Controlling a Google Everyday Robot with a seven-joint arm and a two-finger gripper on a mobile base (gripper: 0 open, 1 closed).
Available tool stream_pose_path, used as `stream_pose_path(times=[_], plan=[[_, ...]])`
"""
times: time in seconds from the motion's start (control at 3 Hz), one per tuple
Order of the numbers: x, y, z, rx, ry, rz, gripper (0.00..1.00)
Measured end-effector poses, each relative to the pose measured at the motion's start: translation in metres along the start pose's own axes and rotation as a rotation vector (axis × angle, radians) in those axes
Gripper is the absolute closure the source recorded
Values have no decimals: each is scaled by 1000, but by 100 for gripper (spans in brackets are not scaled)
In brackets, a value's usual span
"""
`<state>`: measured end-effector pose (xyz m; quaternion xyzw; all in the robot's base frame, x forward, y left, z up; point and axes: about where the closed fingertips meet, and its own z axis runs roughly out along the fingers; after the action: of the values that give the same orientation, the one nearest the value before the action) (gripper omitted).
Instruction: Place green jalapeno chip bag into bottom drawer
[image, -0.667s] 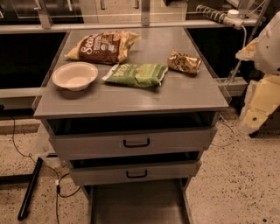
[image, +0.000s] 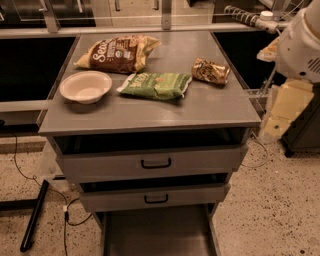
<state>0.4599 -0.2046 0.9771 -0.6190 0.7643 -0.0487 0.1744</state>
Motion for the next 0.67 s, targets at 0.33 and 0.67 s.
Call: stream_pose_path(times=[0.33, 0.67], plan=[[-22, -32, 20, 23, -59, -41, 0], [-43, -61, 45, 22, -145, -78, 0]])
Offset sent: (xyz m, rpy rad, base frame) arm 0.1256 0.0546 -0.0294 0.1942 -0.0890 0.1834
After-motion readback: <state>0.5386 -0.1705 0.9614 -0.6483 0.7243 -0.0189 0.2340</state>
